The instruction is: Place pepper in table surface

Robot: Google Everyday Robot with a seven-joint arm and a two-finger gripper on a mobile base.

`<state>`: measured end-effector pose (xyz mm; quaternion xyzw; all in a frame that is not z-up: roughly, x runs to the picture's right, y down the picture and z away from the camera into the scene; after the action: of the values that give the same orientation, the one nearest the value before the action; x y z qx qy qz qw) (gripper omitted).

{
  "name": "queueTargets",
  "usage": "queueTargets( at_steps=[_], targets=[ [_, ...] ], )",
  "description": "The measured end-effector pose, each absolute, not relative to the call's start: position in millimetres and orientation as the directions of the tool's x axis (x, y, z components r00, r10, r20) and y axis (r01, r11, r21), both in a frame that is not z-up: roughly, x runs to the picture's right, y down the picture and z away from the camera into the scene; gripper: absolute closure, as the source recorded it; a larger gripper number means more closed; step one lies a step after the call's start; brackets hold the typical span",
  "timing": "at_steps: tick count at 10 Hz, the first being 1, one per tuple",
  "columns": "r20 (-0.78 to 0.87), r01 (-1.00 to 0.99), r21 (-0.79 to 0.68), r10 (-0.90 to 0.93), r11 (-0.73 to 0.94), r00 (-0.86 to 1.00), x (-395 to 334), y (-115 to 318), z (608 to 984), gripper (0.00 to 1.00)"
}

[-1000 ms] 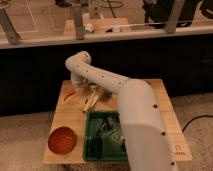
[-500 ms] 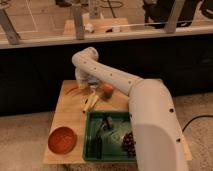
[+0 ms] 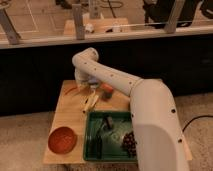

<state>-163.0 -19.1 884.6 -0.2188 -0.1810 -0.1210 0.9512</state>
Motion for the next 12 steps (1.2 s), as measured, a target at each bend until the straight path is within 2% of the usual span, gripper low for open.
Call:
queueTargets(
  at_steps=[10,11,12],
  targets=[
    [0.417,0.414,-0.518,-0.202,0.749,0.886,-192,63,946,0.67],
    [0.418,0.418,-0.526,-0.202,0.741,0.886,-193,68,948,0.65],
    [0.418,0.422,-0.539,-0.203,0.729,0.885,-194,72,948,0.54]
  ],
)
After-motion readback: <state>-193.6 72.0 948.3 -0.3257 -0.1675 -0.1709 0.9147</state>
